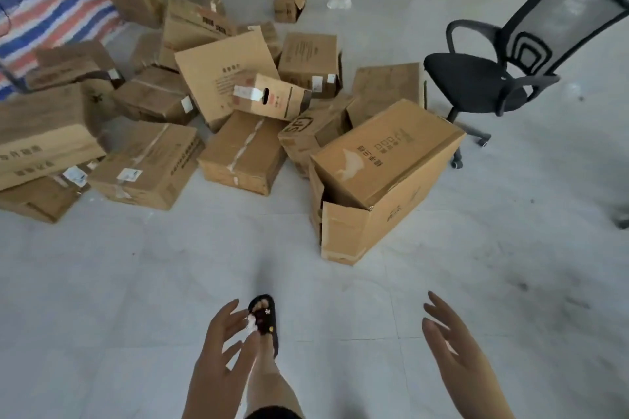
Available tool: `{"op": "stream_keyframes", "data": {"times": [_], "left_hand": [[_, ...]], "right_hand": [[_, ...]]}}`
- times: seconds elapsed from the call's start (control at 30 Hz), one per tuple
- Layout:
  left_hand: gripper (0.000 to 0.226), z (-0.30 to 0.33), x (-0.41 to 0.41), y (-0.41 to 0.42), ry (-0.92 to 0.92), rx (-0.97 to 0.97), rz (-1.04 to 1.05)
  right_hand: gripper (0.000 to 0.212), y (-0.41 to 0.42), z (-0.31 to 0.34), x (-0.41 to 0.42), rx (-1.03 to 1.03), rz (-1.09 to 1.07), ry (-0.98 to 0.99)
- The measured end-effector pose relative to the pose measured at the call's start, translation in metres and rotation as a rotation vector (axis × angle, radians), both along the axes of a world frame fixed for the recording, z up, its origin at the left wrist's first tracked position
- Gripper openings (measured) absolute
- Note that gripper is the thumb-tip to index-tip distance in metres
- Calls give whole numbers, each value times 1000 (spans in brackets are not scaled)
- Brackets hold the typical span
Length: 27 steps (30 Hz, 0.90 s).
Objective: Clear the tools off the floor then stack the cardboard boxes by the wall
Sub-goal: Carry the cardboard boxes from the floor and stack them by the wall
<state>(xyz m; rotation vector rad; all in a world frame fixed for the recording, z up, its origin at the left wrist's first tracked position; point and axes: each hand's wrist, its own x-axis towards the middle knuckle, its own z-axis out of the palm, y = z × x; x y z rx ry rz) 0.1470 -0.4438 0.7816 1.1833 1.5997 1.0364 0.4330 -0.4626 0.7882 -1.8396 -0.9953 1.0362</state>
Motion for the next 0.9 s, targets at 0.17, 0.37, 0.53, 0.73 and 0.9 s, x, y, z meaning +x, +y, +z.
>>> {"op": "stream_keyframes", "data": {"times": [0.17,0.37,0.53,0.73,0.9], "left_hand": [[48,-10,-21,143,11,-30,-137],[42,2,-38,302,48,-122,-425],[40,-15,-15,390,96,-214,-552],[34,-84,39,484,233,-351,-590],[46,-172,79,555,222,-550,-450]], "right_hand": [[39,105,-20,-27,-4,-164,-13],[38,198,-21,-70,-57,-357,46],[35,244,-33,-68,-116,-531,94],[33,306,-97,-37,-219,-612,192],[44,367,-177,-12,-312,-840,390]]}}
